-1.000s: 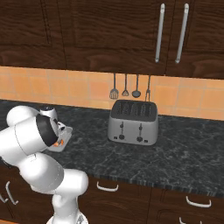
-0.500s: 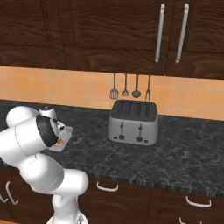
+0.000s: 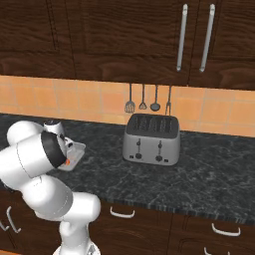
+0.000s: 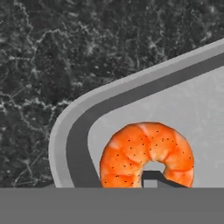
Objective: Take the meat container that has the shrimp and place it on the second highest rack of the freezer. Then take the vegetable container that has the carrot and corn and place it on the highest rack of the freezer.
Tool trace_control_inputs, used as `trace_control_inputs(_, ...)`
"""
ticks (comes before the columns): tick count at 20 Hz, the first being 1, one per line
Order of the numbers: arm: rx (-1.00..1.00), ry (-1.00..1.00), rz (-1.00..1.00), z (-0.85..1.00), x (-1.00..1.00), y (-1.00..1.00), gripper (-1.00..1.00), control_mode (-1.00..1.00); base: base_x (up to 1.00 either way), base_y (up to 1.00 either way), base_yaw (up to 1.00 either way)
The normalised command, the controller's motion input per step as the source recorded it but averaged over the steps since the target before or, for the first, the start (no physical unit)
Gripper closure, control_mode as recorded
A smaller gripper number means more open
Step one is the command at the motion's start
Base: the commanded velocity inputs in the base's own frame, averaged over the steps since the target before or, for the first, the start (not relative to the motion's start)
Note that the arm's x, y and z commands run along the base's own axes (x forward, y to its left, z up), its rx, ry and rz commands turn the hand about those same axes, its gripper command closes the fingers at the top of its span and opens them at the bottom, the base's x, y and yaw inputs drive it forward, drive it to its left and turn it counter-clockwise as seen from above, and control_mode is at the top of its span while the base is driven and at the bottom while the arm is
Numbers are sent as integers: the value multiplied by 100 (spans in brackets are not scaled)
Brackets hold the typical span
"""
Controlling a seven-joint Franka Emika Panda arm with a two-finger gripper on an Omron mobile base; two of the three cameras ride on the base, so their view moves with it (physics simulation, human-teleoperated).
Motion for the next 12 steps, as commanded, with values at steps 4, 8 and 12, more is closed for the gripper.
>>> trace_control_inputs(4, 0, -2, 2, 42, -16, -7, 100, -100, 0, 0, 0)
trace_control_inputs(8, 0, -3, 6, 55, -5, 0, 100, -100, 0, 0, 0)
trace_control_inputs(12, 0, -8, 23, 40, -28, -9, 100, -100, 0, 0, 0)
